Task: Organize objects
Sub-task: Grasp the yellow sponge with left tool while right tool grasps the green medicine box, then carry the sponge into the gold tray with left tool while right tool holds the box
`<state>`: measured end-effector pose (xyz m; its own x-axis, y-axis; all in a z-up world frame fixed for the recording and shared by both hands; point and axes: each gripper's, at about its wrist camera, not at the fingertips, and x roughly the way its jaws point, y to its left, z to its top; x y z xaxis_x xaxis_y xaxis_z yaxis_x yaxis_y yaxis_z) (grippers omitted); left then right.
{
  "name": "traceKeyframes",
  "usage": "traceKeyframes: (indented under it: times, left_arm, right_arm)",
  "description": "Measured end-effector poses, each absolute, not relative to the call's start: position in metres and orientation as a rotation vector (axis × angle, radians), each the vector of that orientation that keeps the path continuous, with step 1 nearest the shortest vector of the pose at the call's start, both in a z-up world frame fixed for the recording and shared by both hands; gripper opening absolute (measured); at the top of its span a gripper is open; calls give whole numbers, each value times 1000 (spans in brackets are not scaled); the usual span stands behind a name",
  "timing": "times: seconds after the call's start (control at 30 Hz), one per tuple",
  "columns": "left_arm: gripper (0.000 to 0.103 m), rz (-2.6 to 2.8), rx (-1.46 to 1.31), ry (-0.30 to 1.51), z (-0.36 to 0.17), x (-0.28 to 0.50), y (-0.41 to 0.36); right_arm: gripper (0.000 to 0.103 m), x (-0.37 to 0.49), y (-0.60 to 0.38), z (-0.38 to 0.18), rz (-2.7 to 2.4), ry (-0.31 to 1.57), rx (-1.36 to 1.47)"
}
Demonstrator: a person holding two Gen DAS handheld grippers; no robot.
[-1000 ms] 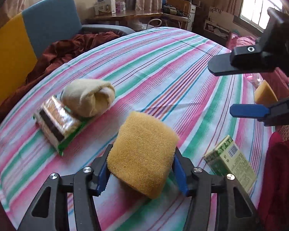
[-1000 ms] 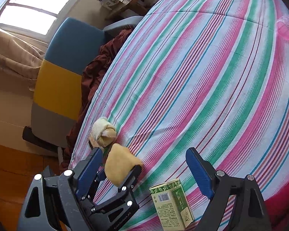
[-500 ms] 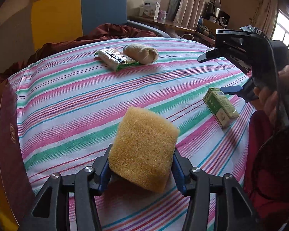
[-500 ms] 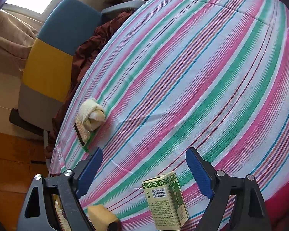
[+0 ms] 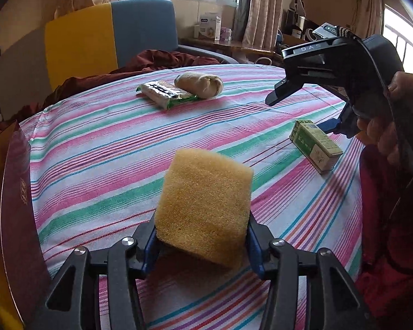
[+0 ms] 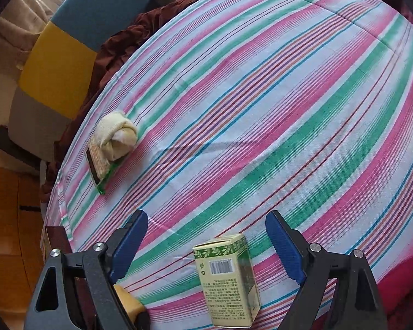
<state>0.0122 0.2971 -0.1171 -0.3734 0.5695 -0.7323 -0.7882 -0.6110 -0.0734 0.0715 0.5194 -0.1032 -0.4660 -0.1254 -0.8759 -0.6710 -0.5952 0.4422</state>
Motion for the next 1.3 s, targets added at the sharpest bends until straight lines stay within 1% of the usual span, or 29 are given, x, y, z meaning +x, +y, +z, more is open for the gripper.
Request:
traceKeyframes:
  times: [0.1,0.2,0.23,0.3,0.47,0.5,0.53,0.57,0.73,0.9,0.97,1.2,1.3]
  left_arm:
    - [53,2044,-937,352,-118,10,296]
    - [53,2041,-936,343,-119,9,296]
    - [52,2040,-936,338,-119,9,296]
    - [53,2038,-936,331,-118,10,294]
    - [52,2031,-940,311,-118,9,292]
    - [53,2032,-939,310,-118,9,292]
    - [53,2032,-938,309,-119,9,292]
    - [53,2032,-938,308,-119,9,291]
    - [52,2032,-935,306,-119,8,291]
    - [52,2030,-935,302,-120,6,291]
    - [52,2031,-934,305,-120,6,293]
    - [52,2041,-927,324,-121,6,294]
    - [52,2043,-926,329,-121,4,295]
  right_arm:
    - [89,63,506,-103,2132,1040,-1439]
    - [88,60,503,-103,2126,988,-1488]
    - [86,60,503,-102,2115,981,-1502]
    - [77,63,502,-98,2101,970,-1534]
    - [77,74,494,-94,2030,829,-1638]
    - [64,75,491,-97,2024,802,-1671]
    - [49,75,486,-100,2017,768,-1710]
    - [30,73,482,-99,2020,720,-1724]
    - [30,51,455,-83,2225,640,-1676]
    - [30,26,439,-86,2378,595,-1591]
    - [30,30,436,-94,2371,568,-1592]
    - [30,35,426,-101,2386,345,-1609]
    - [30,37,429,-100,2386,332,-1612]
